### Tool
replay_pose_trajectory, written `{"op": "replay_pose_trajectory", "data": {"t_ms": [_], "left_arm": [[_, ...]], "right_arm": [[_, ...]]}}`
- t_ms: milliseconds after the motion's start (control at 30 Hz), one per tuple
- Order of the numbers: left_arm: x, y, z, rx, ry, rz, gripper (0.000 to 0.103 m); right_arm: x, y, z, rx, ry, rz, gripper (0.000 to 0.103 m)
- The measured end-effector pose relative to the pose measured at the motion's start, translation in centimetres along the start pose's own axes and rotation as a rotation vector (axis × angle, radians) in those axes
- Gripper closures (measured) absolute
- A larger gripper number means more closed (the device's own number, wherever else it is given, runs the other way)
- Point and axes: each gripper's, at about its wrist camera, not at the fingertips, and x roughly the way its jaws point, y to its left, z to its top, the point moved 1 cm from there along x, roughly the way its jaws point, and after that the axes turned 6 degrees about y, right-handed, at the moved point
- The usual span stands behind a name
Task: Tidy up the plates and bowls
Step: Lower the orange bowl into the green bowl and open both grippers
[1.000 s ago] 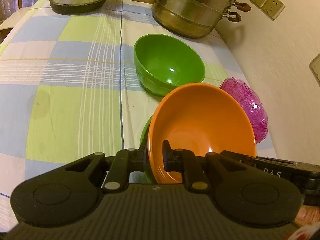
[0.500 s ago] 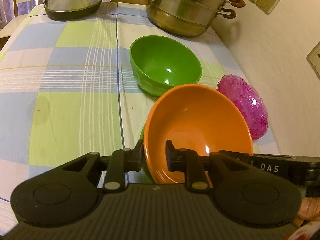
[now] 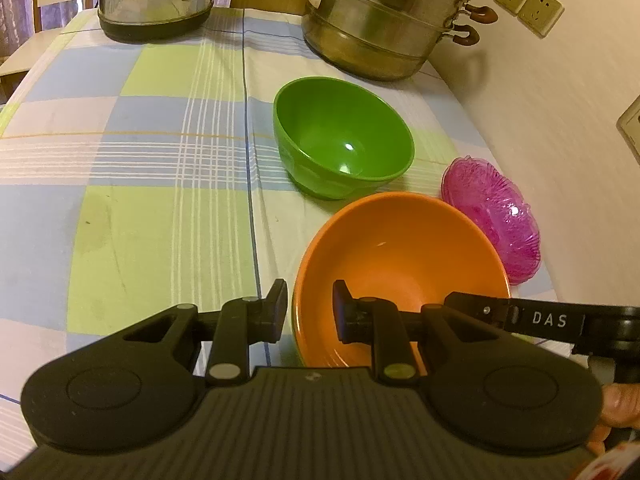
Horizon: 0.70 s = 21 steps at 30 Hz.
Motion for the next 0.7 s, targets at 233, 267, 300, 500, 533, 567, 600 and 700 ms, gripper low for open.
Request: {"op": "replay_pose_trajectory", "data": {"t_ms": [233,267,300,500,533,567,600,700], "left_arm": [[0.5,0.3,-0.1,0.01,0.003,0.007,0.086],[0.5,0.4,-0.1,0.01,0.002,0.009,0.087],[0.5,0.5,-0.1,0.008,0.003,0.012,0.088],[0.7,0.7,-0.2,-0.001,0.01,0.01,0.089],[0.6,0.8,-0.3,-0.003,0.01,0.008,0.089],[0.6,0.7,-0.3,-0.004,0.01,0.007,0.089],[0.5,0.7,-0.3,-0.006,0.009,0.005,0.089],[0.3,0.7,-0.4,-0.01,0.006,0.001,0.089]], "right_arm": [[-0.3,-0.2,0.2,0.02,-0.027,0.012,0.087],[-0.4,-0.2,0.3,0.026,-0.031,0.02,0.084],[-0.6,-0.3,0.4,0.033,-0.036,0.028,0.083],[-2.0,-0.5,0.8,0.032,-0.077,0.033,0.076],[-2.0,-0.5,0.8,0.027,-0.078,0.03,0.076],[-2.1,-0.5,0.7,0.025,-0.081,0.025,0.075],[-2.2,-0.5,0.6,0.025,-0.085,0.02,0.075],[-2.5,-0.9,0.2,0.029,-0.092,0.016,0.075]]}}
